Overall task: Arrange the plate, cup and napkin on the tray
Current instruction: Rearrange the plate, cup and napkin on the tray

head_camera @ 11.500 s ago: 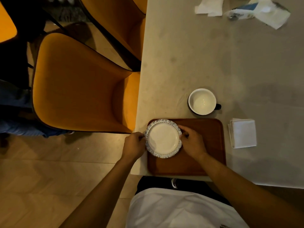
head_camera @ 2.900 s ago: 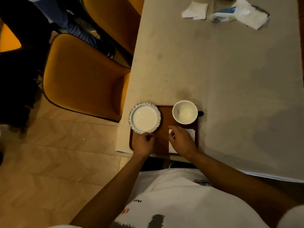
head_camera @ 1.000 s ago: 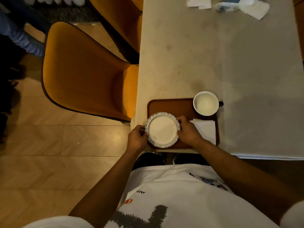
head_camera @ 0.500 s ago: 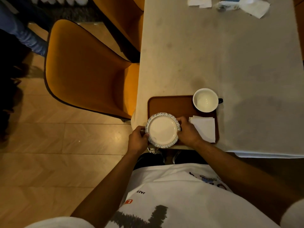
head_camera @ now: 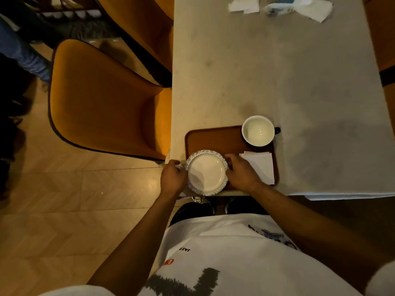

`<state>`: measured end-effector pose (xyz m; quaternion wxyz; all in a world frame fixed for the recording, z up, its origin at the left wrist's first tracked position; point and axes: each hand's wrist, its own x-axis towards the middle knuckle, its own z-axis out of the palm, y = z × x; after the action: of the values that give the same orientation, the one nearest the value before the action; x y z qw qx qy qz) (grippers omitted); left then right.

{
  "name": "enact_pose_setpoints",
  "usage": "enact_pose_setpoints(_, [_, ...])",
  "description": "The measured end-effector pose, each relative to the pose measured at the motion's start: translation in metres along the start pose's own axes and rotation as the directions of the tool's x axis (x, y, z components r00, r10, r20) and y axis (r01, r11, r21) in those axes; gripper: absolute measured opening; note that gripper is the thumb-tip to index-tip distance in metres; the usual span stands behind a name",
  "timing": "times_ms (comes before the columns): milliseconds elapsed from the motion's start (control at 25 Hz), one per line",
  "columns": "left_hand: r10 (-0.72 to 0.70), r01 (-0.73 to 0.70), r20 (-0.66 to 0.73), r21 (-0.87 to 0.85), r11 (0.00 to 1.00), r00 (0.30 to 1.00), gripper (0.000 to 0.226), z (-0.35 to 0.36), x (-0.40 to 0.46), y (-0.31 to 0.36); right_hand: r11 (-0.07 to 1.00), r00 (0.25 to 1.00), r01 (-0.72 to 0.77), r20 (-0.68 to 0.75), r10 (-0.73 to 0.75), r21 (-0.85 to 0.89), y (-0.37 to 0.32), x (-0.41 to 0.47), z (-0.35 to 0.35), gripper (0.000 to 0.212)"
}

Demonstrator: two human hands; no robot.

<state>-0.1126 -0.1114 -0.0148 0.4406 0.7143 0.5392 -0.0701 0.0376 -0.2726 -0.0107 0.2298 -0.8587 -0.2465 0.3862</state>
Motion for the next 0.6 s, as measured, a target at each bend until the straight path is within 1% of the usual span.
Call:
enact_pose_setpoints(80, [0.041, -0.041, -0.058, -0.010, 0.999, 0.997, 0.034, 0.003, 0.005, 0.020, 0.999, 0.994, 0.014, -0.104, -0.018, -0.035, 0.001, -0.001, -0.013, 0.037])
enact_pose_setpoints(120, [0.073, -0.075, -0.053, -0.020, 0.997, 0.996, 0.030, 0.005, 0.005, 0.034, 0.999, 0.986, 0.018, -0.163, -0.022, -0.031, 0.003, -0.001, -0.022, 0.035])
enact_pose_setpoints(200, [0.149, -0.149, -0.011, -0.044, 0.988, 0.989, 0.023, 0.014, 0.009, 0.064, 0.999, 0.958, 0.044, -0.283, -0.040, 0.008, 0.005, 0.000, -0.041, 0.028])
enact_pose_setpoints(280, [0.221, -0.217, 0.035, -0.092, 0.972, 0.975, 0.017, 0.029, 0.012, 0.095, 0.997, 0.909, 0.057, -0.416, -0.032, 0.047, 0.012, 0.004, -0.065, 0.021])
enact_pose_setpoints(360, [0.232, -0.216, 0.110, -0.145, 0.966, 0.966, 0.016, 0.044, 0.015, 0.119, 0.997, 0.860, 0.008, -0.509, 0.034, 0.081, 0.020, 0.009, -0.086, 0.023])
enact_pose_setpoints(400, [0.226, -0.200, 0.153, -0.166, 0.966, 0.962, 0.021, 0.053, 0.017, 0.131, 0.994, 0.845, -0.031, -0.528, 0.084, 0.108, 0.027, 0.012, -0.097, 0.027])
enact_pose_setpoints(480, [0.194, -0.148, 0.206, -0.219, 0.965, 0.959, 0.035, 0.068, 0.019, 0.150, 0.979, 0.858, -0.105, -0.482, 0.178, 0.174, 0.042, 0.020, -0.111, 0.037])
enact_pose_setpoints(520, [0.175, -0.122, 0.219, -0.236, 0.964, 0.960, 0.041, 0.074, 0.017, 0.160, 0.973, 0.879, -0.124, -0.434, 0.198, 0.192, 0.048, 0.026, -0.115, 0.040])
enact_pose_setpoints(600, [0.133, -0.074, 0.218, -0.259, 0.963, 0.967, 0.044, 0.084, 0.013, 0.171, 0.974, 0.914, -0.109, -0.364, 0.177, 0.200, 0.058, 0.035, -0.115, 0.045])
